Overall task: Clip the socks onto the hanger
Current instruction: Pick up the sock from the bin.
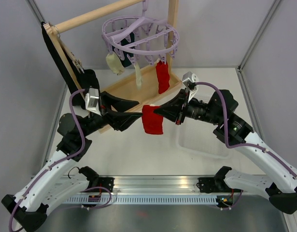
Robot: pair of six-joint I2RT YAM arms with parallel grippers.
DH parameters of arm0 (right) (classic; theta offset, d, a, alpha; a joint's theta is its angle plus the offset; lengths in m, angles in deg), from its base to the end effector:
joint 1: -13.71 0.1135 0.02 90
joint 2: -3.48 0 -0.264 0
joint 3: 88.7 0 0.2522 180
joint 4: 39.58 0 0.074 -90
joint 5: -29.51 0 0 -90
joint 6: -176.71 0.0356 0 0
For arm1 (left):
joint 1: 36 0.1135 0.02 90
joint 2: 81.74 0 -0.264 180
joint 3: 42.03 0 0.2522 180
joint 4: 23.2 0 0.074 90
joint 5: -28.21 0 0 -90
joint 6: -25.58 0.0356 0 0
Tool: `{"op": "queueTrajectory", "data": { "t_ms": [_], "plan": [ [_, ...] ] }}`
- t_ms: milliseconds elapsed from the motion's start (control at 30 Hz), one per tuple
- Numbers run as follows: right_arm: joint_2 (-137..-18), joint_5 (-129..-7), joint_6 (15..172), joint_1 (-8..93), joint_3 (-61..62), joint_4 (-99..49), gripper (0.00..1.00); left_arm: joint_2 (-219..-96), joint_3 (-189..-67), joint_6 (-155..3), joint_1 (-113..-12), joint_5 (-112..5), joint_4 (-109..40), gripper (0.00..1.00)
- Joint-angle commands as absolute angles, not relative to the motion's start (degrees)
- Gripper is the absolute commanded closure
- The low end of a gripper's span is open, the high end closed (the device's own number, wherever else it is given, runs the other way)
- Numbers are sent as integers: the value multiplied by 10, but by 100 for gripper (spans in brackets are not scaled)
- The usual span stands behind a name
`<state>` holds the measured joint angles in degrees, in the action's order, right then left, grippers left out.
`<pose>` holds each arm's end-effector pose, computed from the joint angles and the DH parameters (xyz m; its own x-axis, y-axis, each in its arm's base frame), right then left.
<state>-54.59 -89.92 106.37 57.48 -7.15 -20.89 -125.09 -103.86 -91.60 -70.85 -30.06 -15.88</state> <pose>0.1441 0.1623 0.4468 -0.2649 0.1520 -0.9522 -0.9206 0.2539 0.2966 0.1215 -0.1074 0.4200 -0.0818 -0.4165 -0.9055 0.9412 0.2666 -0.2076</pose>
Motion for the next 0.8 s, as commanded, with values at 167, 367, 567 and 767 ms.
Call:
{"op": "queueTrajectory", "data": {
  "t_ms": [167,367,567,767],
  "plan": [
    [-553,-893,1053,582,-41,-216,100,-1294,-1059,-908,-710,-285,-160,38],
    [-558,-890,1047,582,-30,-208,99,-1308,-1064,-910,-710,-269,-149,39],
    [-565,-891,1046,584,-25,-207,100,-1318,-1059,-929,-710,-244,-122,39],
    [-570,-887,1045,584,-25,-207,100,-1330,-1062,-940,-710,-234,-109,50]
  ]
}}
